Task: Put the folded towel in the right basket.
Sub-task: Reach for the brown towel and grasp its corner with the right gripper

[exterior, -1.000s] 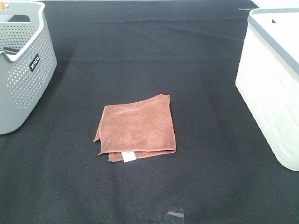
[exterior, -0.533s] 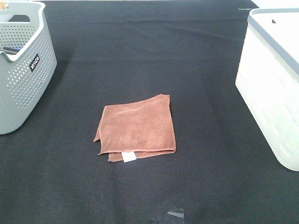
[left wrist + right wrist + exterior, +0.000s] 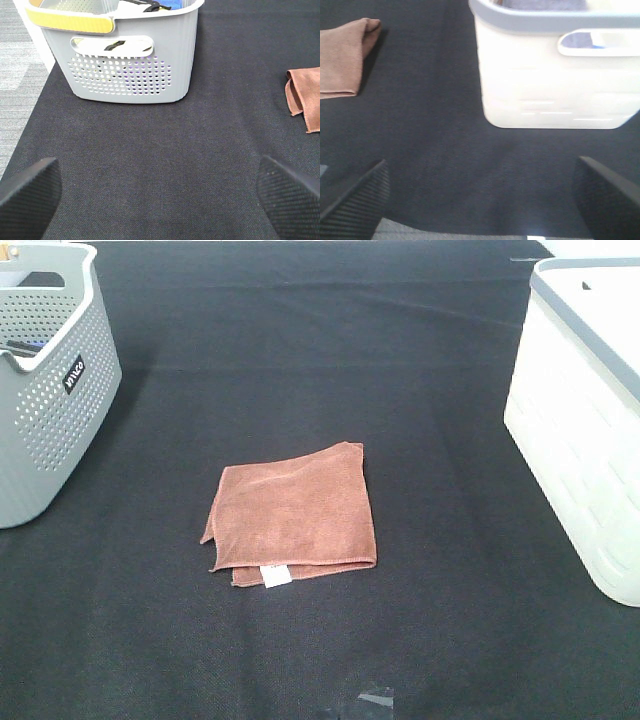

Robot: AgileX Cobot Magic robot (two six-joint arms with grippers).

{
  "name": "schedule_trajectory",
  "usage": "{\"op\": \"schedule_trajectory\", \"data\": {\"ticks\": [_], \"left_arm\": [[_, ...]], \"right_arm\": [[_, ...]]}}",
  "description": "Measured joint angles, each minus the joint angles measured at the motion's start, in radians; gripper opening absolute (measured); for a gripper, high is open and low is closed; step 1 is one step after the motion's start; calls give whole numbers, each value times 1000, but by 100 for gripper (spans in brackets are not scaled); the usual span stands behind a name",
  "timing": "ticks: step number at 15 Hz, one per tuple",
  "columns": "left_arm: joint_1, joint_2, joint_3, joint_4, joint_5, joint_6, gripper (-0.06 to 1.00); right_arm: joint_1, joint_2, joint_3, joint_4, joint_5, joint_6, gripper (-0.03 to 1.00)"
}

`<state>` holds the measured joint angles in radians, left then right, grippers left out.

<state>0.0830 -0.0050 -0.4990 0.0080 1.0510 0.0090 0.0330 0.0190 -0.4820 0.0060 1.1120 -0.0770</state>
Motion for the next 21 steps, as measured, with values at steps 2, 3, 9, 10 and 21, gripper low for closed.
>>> {"op": "schedule_trajectory", "data": {"ticks": [2,3,9,10,21], "left_arm": [[0,0,0,0,0,0,99],[0,0,0,0,0,0,99],[0,0,0,0,0,0,99],[0,0,0,0,0,0,99],[0,0,0,0,0,0,99]], "right_arm": [[0,256,-182,25,53,37,95],[0,406,-308,65,89,64,95],[0,939,-867,289,103,60,95],[0,985,-913,331,103,60,95],[388,1742,-949,383,-129,96,94]]}}
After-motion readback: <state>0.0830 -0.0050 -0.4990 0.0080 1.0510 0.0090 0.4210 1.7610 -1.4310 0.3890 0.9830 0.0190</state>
